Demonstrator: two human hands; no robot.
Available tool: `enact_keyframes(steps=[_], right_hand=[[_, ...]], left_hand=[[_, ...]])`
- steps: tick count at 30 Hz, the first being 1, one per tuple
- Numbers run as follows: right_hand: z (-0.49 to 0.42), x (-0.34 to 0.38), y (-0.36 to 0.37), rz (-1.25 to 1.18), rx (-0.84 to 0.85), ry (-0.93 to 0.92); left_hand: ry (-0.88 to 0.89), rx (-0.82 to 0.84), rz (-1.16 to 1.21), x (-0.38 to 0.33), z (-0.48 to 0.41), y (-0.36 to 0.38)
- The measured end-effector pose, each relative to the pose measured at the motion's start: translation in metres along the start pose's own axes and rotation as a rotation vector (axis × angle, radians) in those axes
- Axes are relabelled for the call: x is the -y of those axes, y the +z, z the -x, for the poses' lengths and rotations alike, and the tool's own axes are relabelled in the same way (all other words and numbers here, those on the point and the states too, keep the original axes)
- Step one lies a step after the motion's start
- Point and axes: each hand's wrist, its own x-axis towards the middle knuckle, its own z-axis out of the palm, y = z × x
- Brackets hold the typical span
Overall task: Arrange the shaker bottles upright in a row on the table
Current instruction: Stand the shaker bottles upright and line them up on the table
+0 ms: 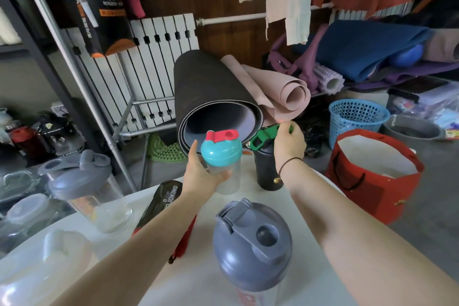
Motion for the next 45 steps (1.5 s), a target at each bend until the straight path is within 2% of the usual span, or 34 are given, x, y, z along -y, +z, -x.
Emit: enact_keyframes(steps=[6,9,11,13,15,17,20,24,27,36,40,45], right_hand=[[0.011,0.003,0.008,-0.044,-0.065,0.031],[0.018,0.011,0.011,-0.14,-0.063,0.177],[0.021,0.014,0.004,-0.101,-0.019,0.168],[0.023,0.006,-0.013,-0.135,0.126,0.091],[0.02,-0.01,-0.035,-0.248,0.424,0.032],[0.011,-0.033,-0.053,-0.22,0.697,0.051],[0.007,-0.058,-0.056,-0.031,0.844,0.096],[0.014,-0.068,-0.033,0.045,0.687,-0.13],[0.005,-0.068,-0.019,0.128,0.621,-0.114],[-0.053,-0.058,-0.025,0.294,0.961,-0.046],[-0.053,-0.064,-0.027,0.307,0.98,-0.052],[-0.044,-0.069,-0.028,0.394,0.917,-0.082]], left_hand=[[0.013,-0.013,-0.133,-0.002,-0.001,0.005],[-0.044,-0.048,-0.068,-0.002,0.0,0.009],[-0.065,-0.052,-0.004,-0.001,-0.001,0.011],[-0.102,-0.05,0.054,-0.001,0.001,0.011],[-0.128,-0.044,0.061,-0.001,0.002,0.01],[-0.117,-0.039,0.026,0.0,0.003,0.009],[-0.116,-0.035,0.002,-0.002,0.003,0.007],[-0.112,-0.041,-0.025,-0.002,0.0,0.009],[-0.094,-0.036,-0.041,0.002,-0.003,0.01],[-0.079,-0.007,-0.05,0.005,-0.009,0.012],[-0.079,-0.023,-0.051,0.005,-0.008,0.014],[-0.101,-0.013,-0.062,0.0,-0.006,0.016]])
